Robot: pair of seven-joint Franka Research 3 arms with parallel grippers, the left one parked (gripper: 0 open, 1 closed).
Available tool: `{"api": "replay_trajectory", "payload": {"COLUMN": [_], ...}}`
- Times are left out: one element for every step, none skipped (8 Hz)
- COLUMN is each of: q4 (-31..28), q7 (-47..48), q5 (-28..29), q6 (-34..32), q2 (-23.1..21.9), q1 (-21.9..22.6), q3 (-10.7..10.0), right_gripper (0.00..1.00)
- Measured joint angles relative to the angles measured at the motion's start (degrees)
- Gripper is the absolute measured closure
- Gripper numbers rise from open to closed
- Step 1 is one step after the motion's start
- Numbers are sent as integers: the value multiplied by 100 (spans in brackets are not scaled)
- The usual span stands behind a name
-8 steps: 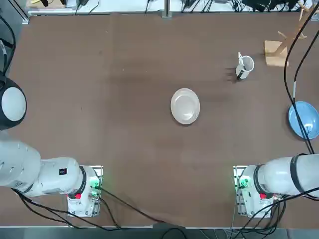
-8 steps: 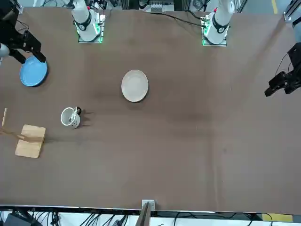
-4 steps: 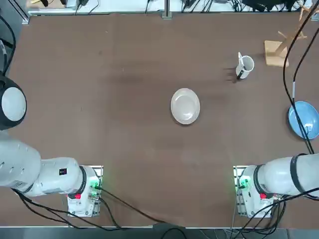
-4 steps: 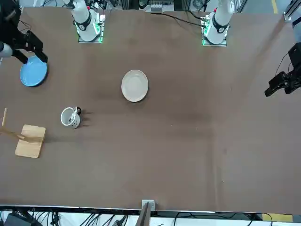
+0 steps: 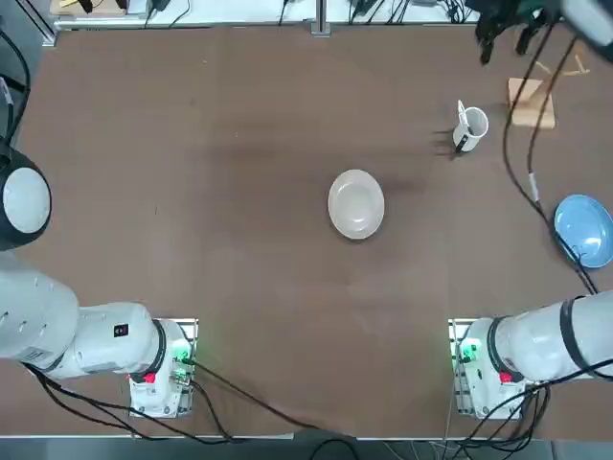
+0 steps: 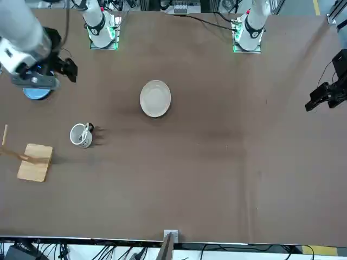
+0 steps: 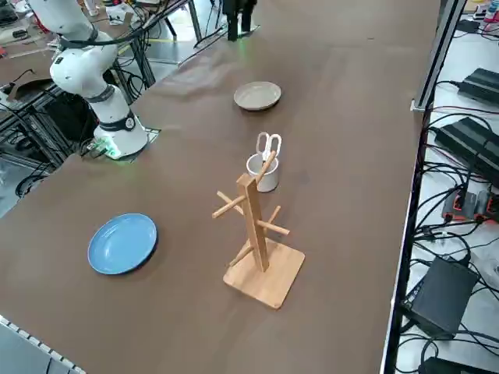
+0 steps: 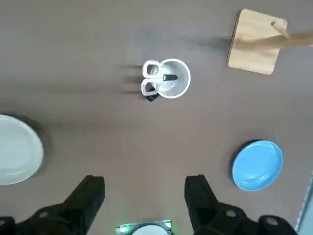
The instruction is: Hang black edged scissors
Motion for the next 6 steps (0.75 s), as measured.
{"api": "replay_trajectory", "payload": {"q4": [-345,-678,-993,-1227,-1352,-1405], "q7": [235,412,581,756,865,968], "q5": [-131,-332,-534,-698,-1012,-1424], "q6": [304,645,1019,1336,1516,1598], "q2": [24,35,50,106,244,469], "q1": [71,120,159,180,207,255], "q3": [3,3,3,4,3,3], "right_gripper": [0,0,0,0,0,1]}}
